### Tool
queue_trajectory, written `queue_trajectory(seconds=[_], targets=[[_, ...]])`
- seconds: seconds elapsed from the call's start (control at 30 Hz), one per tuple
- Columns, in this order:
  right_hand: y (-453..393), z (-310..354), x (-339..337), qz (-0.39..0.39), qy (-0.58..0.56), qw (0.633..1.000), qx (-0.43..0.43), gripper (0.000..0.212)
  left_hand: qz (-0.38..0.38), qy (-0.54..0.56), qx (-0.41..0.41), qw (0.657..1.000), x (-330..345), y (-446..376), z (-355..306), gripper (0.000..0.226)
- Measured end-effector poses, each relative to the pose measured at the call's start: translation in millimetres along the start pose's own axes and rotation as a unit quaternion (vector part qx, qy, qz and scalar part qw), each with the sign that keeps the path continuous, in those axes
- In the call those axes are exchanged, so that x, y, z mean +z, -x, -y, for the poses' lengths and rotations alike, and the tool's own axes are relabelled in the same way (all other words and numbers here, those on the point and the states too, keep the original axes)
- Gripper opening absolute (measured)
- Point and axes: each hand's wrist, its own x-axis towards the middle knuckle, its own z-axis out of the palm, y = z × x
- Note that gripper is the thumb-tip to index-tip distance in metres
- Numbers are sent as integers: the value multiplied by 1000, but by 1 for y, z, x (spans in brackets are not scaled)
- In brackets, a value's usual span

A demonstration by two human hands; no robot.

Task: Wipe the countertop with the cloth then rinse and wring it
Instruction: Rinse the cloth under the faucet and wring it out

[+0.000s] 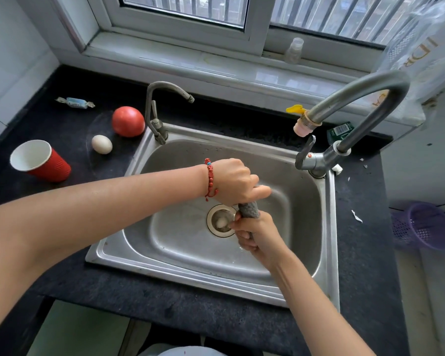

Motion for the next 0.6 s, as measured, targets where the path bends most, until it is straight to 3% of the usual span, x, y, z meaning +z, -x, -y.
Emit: queue_trajectory(seconds=[0.03,0.07,0.13,0.17,0.27,0.37,0.43,0.5,0.6], targets=[[-4,5,-4,-7,69,998,10,30,-51,1,24,998,7,-4,-2,27],[-7,11,-7,-7,136,991,17,23,-11,10,50,999,5,-1,-14,16],[-11,22,-15,-3,236,972,17,15,-43,-64,134,988,29,-14,-17,24],[-13,25,-21,-10,267,964,9,22,-10,-39,87,995,30,-13,-18,27],[-15,27,-41,-77,256,963,-31,46,-39,37,-8,999,52,-6,-13,25],[-18,21,-49,-178,147,973,-26,40,-11,156,-116,981,72,5,-21,26],[-18,14,-41,-200,116,973,20,34,-30,222,-178,958,81,11,-31,28],[-16,7,-29,-194,104,974,47,36,-62,239,-222,943,89,18,-44,30],[-15,1,-17,-218,119,969,5,35,-148,211,-226,939,95,27,-62,28]])
